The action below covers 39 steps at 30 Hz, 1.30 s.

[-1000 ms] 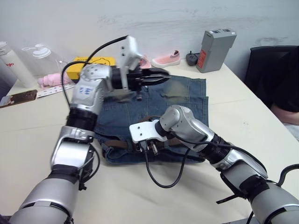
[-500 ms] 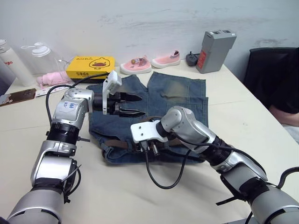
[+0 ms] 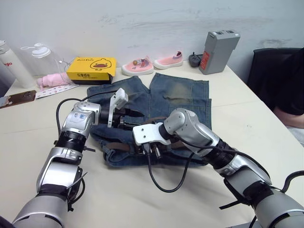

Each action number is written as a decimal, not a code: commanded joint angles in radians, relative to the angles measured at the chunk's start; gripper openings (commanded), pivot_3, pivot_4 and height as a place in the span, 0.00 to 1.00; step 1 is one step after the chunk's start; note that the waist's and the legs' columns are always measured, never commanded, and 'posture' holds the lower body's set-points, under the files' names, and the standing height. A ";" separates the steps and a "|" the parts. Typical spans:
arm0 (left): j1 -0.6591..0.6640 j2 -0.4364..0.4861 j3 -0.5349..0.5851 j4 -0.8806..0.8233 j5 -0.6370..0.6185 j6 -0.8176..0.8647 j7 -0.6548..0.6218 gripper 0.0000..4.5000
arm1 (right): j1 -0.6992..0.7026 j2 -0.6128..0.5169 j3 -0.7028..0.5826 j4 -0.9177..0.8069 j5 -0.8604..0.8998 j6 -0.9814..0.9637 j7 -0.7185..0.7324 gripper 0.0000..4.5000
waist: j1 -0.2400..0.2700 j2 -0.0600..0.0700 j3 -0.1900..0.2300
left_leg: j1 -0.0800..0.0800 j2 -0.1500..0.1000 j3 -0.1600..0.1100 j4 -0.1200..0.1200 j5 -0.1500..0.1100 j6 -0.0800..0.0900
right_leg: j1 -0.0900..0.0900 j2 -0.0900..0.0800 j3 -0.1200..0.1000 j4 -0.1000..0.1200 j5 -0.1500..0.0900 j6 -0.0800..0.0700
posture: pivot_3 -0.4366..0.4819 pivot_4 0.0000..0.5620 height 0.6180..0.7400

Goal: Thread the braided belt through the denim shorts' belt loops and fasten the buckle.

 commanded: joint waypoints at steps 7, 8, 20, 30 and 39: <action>0.020 -0.012 -0.001 -0.080 -0.008 0.044 -0.019 0.26 | 0.121 0.003 0.149 0.099 -0.021 0.057 0.039 0.00 | -0.001 0.000 0.000 | 0.000 0.000 0.000 0.000 0.000 0.000 | 0.000 0.000 0.000 0.000 0.000 0.000 | 0.48 0.27 0.05; 0.022 -0.015 -0.003 -0.085 -0.004 0.042 -0.017 0.14 | 0.120 0.005 0.147 0.102 -0.021 0.055 0.037 0.00 | -0.002 0.000 0.000 | 0.000 0.001 0.000 0.000 0.000 0.000 | 0.000 0.000 0.000 0.000 0.000 0.000 | 0.48 0.27 0.05; 0.018 -0.017 0.010 -0.087 0.009 0.034 0.031 0.14 | 0.119 0.013 0.141 0.112 -0.023 0.051 0.024 0.00 | -0.003 0.001 0.001 | 0.000 0.003 0.000 0.000 0.000 -0.001 | -0.001 0.000 0.000 -0.001 0.000 0.000 | 0.48 0.27 0.05; -0.033 0.016 0.034 -0.013 -0.038 0.164 -0.035 0.75 | 0.126 0.017 0.141 0.115 -0.028 0.046 0.010 0.00 | -0.002 0.001 0.001 | 0.001 0.003 0.000 -0.001 0.000 -0.001 | -0.001 0.001 0.000 -0.001 0.000 0.000 | 0.48 0.27 0.05; -0.048 -0.031 -0.025 0.085 -0.013 0.226 -0.109 0.78 | 0.131 0.020 0.136 0.101 -0.027 0.058 -0.004 0.00 | -0.003 0.001 0.002 | 0.004 0.004 0.000 -0.002 -0.003 0.003 | 0.000 0.004 0.000 0.000 0.000 0.000 | 0.48 0.27 0.05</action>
